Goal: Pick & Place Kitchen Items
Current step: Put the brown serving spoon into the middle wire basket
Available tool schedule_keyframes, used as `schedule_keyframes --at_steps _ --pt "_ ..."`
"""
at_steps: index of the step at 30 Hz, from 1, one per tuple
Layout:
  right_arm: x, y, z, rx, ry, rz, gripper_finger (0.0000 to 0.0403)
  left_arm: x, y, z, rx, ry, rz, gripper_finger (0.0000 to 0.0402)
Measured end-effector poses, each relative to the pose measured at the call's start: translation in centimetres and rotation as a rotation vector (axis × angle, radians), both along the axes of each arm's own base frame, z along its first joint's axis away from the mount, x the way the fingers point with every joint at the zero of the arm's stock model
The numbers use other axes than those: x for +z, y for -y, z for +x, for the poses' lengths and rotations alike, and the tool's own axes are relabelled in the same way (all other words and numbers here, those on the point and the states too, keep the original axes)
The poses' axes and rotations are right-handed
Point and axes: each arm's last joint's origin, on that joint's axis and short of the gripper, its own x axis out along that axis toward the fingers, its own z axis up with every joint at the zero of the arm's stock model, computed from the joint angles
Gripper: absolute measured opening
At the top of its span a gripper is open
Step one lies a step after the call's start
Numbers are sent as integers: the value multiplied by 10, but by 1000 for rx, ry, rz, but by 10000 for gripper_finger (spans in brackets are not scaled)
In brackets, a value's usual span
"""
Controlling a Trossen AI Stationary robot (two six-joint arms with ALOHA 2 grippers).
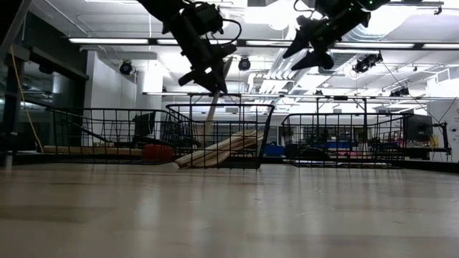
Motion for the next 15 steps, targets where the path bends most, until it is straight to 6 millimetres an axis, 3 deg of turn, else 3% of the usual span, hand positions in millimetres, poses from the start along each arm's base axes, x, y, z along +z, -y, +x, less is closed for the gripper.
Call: schedule_keyframes --at_steps 15 --pt "-1 -1 0 13 -21 -8 263 -12 2 -2 5 -70 -93 82"
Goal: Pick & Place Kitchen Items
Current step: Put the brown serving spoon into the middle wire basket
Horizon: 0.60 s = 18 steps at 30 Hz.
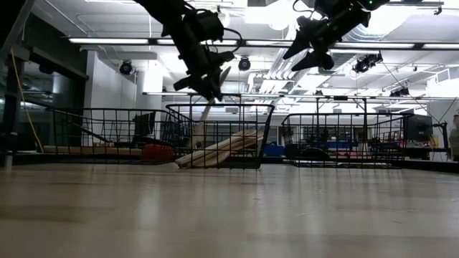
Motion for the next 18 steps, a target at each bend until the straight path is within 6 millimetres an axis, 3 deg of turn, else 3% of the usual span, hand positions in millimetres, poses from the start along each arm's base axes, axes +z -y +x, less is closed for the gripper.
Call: schedule_keyframes --at_steps 13,18 --pt "-1 -1 0 1 -11 13 263 -24 -4 9 -12 -54 -62 82" --pt "-2 -1 -1 1 -20 16 263 -24 -4 9 -17 -56 -56 82"
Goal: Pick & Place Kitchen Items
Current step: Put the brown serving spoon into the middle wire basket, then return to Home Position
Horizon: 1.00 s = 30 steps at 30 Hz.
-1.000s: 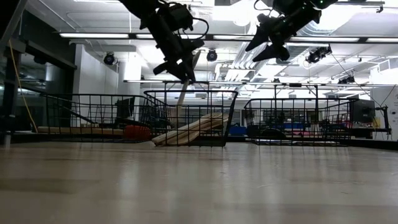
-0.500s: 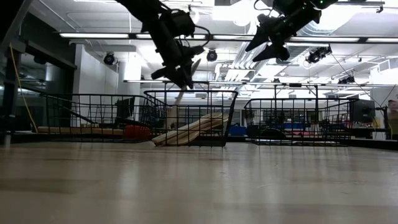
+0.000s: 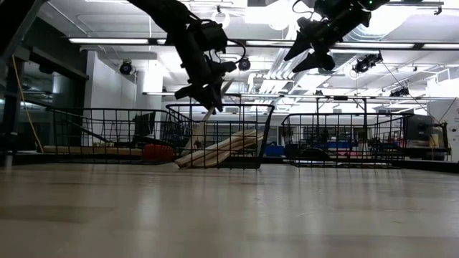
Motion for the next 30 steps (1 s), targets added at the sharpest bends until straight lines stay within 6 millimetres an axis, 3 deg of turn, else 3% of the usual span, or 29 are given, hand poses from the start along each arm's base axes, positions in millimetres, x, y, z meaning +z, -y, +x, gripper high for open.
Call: schedule_keyframes --at_steps 5,10,15,23,27,30 --pt "0 0 0 1 -2 -1 263 0 0 0 0 -2 0 82" --pt "0 0 0 0 -3 0 263 0 0 0 1 -4 4 129" --pt "0 0 0 1 -3 1 263 0 0 0 -14 -10 15 133" --pt "-2 -1 -1 7 -22 9 263 0 0 0 -14 -12 20 103" --pt "-2 -1 -1 18 -28 3 263 4 -1 -3 -25 -16 46 57" --pt "-2 -1 -1 20 -28 1 263 19 0 -11 -42 18 88 12"
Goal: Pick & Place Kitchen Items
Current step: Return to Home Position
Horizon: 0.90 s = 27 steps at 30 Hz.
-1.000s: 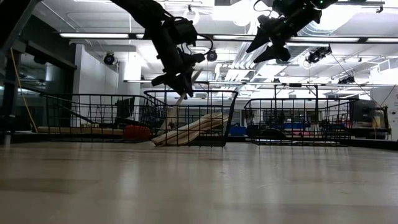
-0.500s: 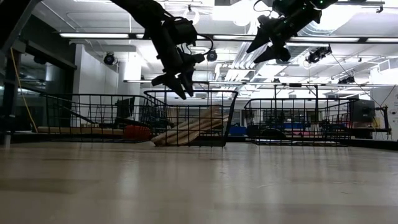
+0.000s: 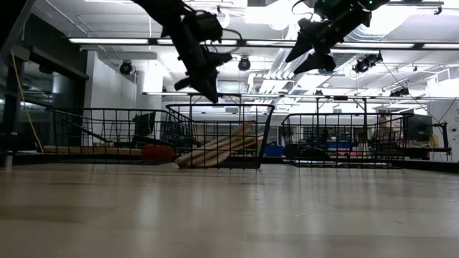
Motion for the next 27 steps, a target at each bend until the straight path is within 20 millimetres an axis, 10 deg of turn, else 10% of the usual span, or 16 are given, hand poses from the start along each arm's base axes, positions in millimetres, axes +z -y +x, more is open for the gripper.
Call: schedule_keyframes --at_steps 13,27 --pt "18 -20 -6 297 131 -78 263 62 19 -34 -108 206 321 5" --pt "-25 -77 -20 258 520 -76 263 11 61 -117 -116 687 388 6"
